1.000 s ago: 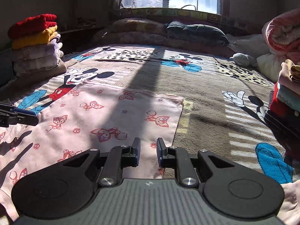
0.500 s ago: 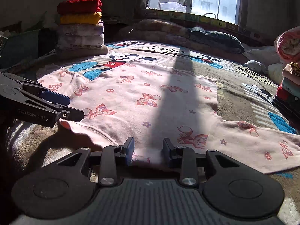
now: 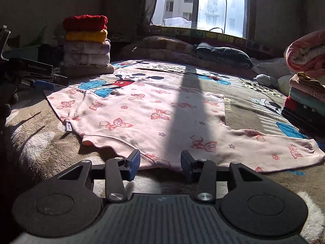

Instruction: Fold clothes

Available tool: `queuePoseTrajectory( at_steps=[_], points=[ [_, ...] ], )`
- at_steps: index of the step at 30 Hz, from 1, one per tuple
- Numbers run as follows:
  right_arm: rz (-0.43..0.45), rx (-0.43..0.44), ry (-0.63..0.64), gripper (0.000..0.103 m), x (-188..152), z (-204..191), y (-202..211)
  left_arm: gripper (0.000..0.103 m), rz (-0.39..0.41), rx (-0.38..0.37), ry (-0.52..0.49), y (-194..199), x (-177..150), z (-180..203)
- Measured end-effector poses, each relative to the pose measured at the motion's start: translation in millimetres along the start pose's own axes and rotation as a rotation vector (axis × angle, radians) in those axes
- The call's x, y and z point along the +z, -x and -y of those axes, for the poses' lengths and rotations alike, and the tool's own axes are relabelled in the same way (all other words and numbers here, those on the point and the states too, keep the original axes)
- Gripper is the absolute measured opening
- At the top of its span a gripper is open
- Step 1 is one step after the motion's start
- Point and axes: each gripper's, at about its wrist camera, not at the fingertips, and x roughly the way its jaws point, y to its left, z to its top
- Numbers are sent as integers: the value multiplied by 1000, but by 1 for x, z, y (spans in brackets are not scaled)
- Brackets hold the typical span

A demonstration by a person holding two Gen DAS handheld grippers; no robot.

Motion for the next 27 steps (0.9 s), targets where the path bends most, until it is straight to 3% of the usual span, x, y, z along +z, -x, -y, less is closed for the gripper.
queuePoseTrajectory(
  at_steps=[3,7,11,13,14,15,21,27],
  points=[
    [10,45,33,38,8,-16,-2,54,20,93,189,-9,22,-54],
    [20,153,123,35,27,-58,-19,50,29,126,317,-30,43,-91],
    [22,269,248,33,48,-110,-41,39,18,142,360,-43,46,-101],
    [3,298,314,33,56,-133,-56,23,13,150,370,-47,47,-105],
    [-1,305,333,33,60,-141,-62,7,6,146,378,-49,47,-107],
    [-2,308,339,33,63,-145,-68,0,0,142,386,-51,47,-110],
    [-94,352,279,39,67,-144,-98,0,65,149,324,-16,57,-105],
    [-130,416,229,40,62,-140,-94,0,-9,193,319,-30,50,-121]
  ],
)
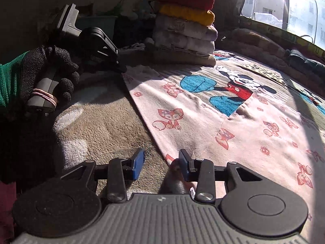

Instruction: Fold clothes

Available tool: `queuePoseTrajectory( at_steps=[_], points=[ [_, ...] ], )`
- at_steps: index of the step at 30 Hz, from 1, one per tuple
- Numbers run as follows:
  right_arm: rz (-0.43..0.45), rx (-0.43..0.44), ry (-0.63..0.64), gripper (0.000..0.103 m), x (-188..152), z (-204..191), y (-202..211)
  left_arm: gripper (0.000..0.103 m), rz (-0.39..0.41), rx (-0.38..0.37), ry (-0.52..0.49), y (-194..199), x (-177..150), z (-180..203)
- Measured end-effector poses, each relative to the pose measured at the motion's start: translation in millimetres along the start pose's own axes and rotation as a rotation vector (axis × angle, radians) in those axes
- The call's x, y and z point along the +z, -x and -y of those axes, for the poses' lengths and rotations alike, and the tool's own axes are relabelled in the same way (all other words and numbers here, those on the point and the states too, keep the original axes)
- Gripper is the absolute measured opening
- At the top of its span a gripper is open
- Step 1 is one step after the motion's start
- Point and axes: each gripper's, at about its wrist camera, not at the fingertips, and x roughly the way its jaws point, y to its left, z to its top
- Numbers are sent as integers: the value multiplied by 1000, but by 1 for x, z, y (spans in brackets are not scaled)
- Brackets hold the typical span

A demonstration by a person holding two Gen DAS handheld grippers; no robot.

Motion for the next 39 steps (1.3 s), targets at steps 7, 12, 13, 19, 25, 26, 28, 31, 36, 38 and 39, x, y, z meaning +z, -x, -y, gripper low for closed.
queuePoseTrajectory(
  at_steps=[7,12,13,19,25,26,28,31,36,38,39],
  points=[
    [-5,47,-30,41,-4,-4,8,4,-10,23,-97,-5,-8,17],
    [5,75,-59,39,-16,-11,27,18,-27,21,-188,-8,-16,35],
    [16,75,-87,39,-21,-8,36,19,-30,21,-206,-9,-18,38],
    [131,-4,-417,42,-61,57,105,53,57,-2,-409,9,-35,87],
    [233,-191,-731,43,-122,130,170,58,96,-79,-603,28,-79,140],
    [257,-222,-798,43,-135,141,181,58,97,-94,-633,31,-88,148],
    [302,-270,-907,44,-159,156,197,58,98,-123,-691,38,-105,165],
    [371,-340,-1069,45,-192,178,219,58,90,-154,-772,46,-133,190],
    [486,-359,-1304,47,-236,205,239,58,71,-225,-887,62,-180,224],
    [514,-333,-1345,47,-245,214,242,58,63,-260,-940,71,-203,237],
    [528,-319,-1363,47,-249,219,243,58,59,-278,-966,75,-214,244]
  ],
)
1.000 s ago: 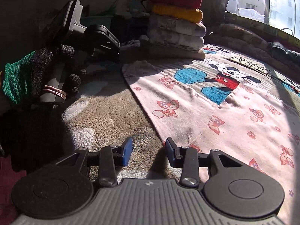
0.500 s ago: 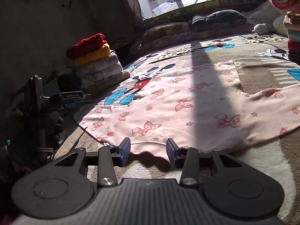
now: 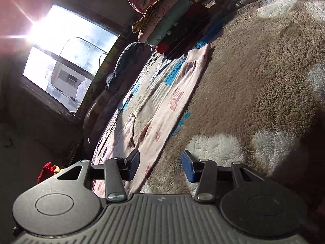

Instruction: Fold clothes

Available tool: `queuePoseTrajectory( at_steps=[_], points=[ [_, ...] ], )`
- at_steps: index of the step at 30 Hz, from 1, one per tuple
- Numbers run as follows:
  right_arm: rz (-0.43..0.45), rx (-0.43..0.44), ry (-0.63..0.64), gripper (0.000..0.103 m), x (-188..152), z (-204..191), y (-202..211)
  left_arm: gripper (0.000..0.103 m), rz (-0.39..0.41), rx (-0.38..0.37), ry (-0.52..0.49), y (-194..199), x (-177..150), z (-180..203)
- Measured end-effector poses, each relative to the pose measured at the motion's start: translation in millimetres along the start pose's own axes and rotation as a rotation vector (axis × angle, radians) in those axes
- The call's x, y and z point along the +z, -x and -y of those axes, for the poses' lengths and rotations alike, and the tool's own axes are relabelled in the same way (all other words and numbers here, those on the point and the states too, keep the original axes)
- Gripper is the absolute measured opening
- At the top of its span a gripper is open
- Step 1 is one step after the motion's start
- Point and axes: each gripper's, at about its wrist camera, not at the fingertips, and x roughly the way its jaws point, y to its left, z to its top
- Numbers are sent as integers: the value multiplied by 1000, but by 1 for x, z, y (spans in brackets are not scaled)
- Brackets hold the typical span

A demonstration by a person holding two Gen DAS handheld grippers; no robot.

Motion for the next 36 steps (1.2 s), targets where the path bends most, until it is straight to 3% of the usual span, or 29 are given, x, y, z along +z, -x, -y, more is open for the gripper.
queuePoseTrajectory(
  at_steps=[4,6,12,15,25,34,36],
  points=[
    [22,47,-94,48,17,17,-3,58,-11,-102,-102,8,-9,56],
    [51,74,-159,50,29,29,0,58,-6,-144,-207,15,-17,93],
    [121,173,-346,55,58,65,10,58,28,-188,-464,20,-27,171],
    [151,223,-416,58,68,82,13,58,32,-201,-517,11,-19,199],
    [247,333,-572,65,79,113,22,56,48,-204,-701,-47,25,296],
    [328,406,-657,70,89,130,17,52,60,-126,-847,-76,37,349],
    [358,427,-679,71,89,135,19,46,66,-99,-886,-83,38,360]
  ],
)
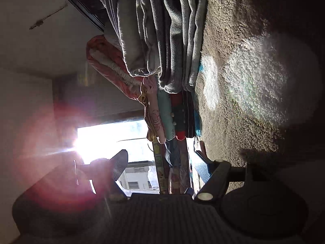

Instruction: Fold clothes

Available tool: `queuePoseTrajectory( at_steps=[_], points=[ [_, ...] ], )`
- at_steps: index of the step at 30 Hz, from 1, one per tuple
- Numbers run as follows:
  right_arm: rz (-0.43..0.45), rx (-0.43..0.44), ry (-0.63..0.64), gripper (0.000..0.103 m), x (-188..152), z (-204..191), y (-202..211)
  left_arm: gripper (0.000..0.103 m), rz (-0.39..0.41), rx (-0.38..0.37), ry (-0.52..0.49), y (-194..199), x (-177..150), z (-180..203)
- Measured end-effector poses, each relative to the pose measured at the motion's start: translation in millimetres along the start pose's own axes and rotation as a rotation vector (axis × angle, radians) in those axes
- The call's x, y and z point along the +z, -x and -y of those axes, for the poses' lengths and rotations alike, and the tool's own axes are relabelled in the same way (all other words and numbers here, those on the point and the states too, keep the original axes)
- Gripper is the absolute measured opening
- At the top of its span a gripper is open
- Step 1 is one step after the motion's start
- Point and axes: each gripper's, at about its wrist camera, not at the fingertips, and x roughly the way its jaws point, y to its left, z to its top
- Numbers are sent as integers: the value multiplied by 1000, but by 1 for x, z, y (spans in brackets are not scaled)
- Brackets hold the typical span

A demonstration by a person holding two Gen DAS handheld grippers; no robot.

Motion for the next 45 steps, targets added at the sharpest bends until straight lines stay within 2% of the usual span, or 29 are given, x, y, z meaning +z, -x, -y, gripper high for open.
queuePoseTrajectory(
  at_steps=[6,14,18,24,27,31,34,37,40,45],
  points=[
    [48,35,-33,73,12,4,0,30,-54,69,-84,-25,24,14],
    [52,49,-16,73,13,-1,17,22,-147,112,-109,-61,47,12],
    [54,57,-5,74,12,-4,28,7,-175,81,-57,-68,49,1],
    [38,48,54,76,7,-12,43,6,-129,49,93,-42,45,-44],
    [9,5,129,78,-3,-19,39,6,-101,-24,219,-25,34,-85],
    [-132,-74,390,78,-42,-44,19,6,-38,-166,442,2,6,-156],
    [-303,-116,644,78,-92,-63,-3,6,-19,-200,553,23,-17,-193],
    [-469,-168,881,78,-151,-70,-23,6,-11,-195,633,38,-41,-225],
    [-577,-240,1059,78,-201,-68,-35,6,-7,-183,704,49,-64,-250],
    [-693,-295,1282,78,-265,-57,-41,6,2,-140,764,67,-95,-281]
  ],
)
